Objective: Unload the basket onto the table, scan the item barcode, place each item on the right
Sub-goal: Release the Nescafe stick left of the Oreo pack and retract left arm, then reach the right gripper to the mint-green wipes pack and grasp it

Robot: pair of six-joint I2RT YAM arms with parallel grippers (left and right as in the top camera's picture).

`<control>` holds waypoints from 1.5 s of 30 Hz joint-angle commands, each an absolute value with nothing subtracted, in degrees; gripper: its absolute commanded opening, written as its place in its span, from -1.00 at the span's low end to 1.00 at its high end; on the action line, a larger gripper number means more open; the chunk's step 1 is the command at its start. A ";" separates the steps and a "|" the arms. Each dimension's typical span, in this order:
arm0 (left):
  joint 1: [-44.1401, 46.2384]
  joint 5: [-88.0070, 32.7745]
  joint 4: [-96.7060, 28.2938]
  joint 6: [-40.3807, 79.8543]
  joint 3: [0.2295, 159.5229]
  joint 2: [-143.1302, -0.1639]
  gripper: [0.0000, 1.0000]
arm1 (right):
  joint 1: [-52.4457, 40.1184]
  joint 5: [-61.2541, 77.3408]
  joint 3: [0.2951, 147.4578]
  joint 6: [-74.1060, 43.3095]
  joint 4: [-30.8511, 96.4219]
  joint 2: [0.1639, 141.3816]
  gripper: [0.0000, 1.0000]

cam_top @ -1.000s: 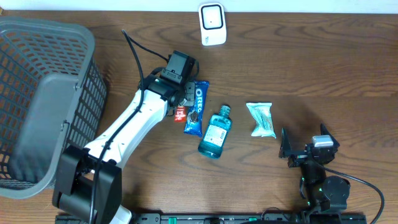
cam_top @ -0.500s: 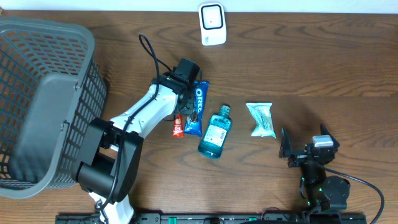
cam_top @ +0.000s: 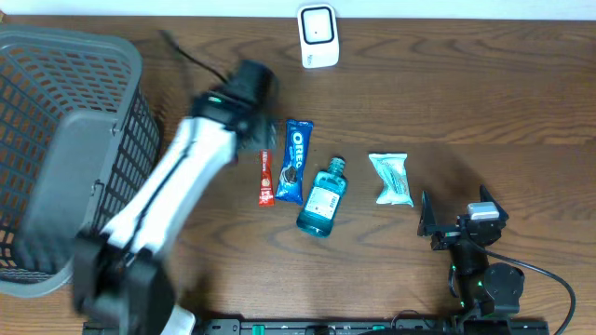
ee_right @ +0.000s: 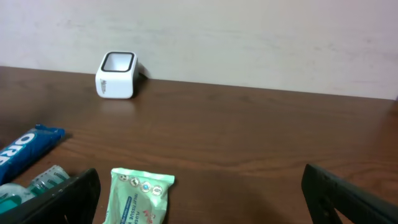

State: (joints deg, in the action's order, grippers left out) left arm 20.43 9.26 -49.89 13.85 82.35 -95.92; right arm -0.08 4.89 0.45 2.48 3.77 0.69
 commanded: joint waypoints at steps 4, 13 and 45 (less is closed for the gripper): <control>14.00 10.57 -54.11 13.39 93.67 -81.91 0.96 | -0.43 4.58 0.32 1.74 3.92 0.34 0.99; -9.19 9.41 -57.21 18.11 95.88 -73.06 0.96 | -0.43 4.60 0.32 1.74 3.92 0.34 0.99; -23.99 1.78 -34.57 5.69 95.55 -41.67 0.96 | -0.43 4.58 0.32 1.76 3.92 0.34 0.99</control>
